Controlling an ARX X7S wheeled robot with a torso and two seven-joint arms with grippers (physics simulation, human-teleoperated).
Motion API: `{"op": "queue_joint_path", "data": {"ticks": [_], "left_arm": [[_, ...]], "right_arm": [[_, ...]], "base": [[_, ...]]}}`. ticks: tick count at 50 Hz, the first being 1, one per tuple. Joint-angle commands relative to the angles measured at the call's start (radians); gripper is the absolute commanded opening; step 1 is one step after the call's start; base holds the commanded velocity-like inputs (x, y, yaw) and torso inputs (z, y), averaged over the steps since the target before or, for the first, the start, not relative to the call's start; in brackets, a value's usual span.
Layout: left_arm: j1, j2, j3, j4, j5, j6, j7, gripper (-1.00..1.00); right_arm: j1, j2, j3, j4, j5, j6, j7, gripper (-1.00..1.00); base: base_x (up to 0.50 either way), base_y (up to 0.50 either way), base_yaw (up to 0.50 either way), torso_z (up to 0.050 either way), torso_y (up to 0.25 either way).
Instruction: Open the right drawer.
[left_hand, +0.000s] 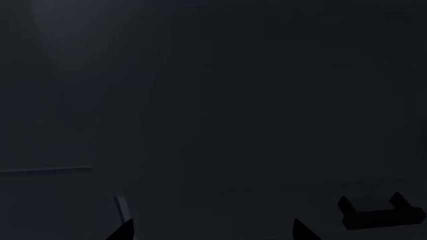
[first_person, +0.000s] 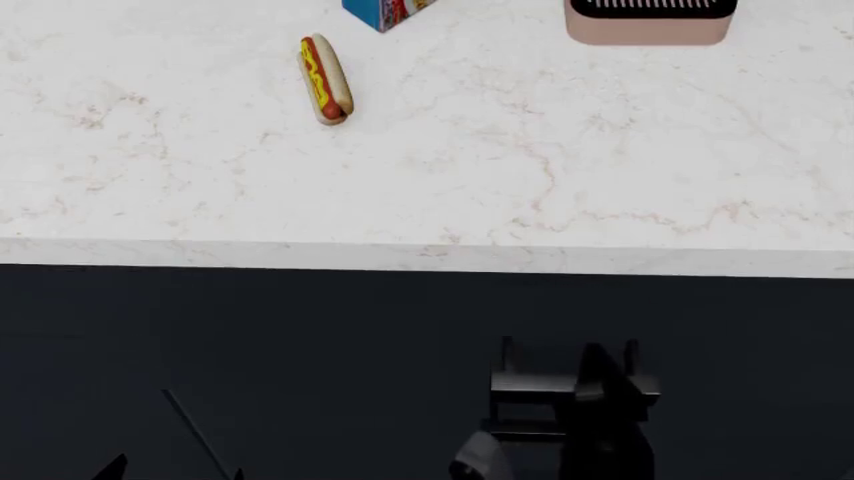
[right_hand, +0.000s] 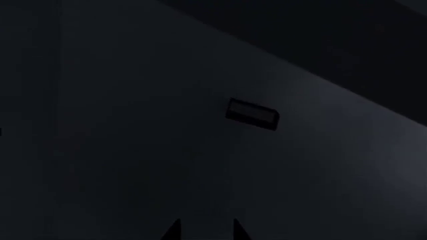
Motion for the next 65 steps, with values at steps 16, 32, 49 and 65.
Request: {"op": "queue_joint_path", "data": {"ticks": [16, 32, 49, 65], "left_arm": [[-0.005, -0.004, 0.008, 0.000, -0.004, -0.002, -0.004, 1.00], [-0.003, -0.008, 0.010, 0.007, -0.006, -0.003, -0.010, 1.00], [-0.005, -0.009, 0.013, 0.001, -0.006, 0.002, -0.014, 1.00], [-0.011, -0.010, 0.024, -0.008, -0.006, 0.005, -0.007, 1.00]], "right_arm": [[-0.079, 0.065, -0.096, -0.196, -0.150, 0.074, -0.085, -1.00], [-0.132, 0.114, -0.106, -0.284, -0.192, 0.129, -0.132, -1.00], [-0.144, 0.152, -0.115, -0.330, -0.242, 0.168, -0.171, -1.00], [-0.173, 0.188, -0.126, -0.396, -0.290, 0.208, -0.216, -1.00]], "base": [[0.00, 0.00, 0.00, 0.000, 0.000], [0.00, 0.00, 0.00, 0.000, 0.000], [0.00, 0.00, 0.00, 0.000, -0.001], [0.00, 0.00, 0.00, 0.000, 0.000]]}}
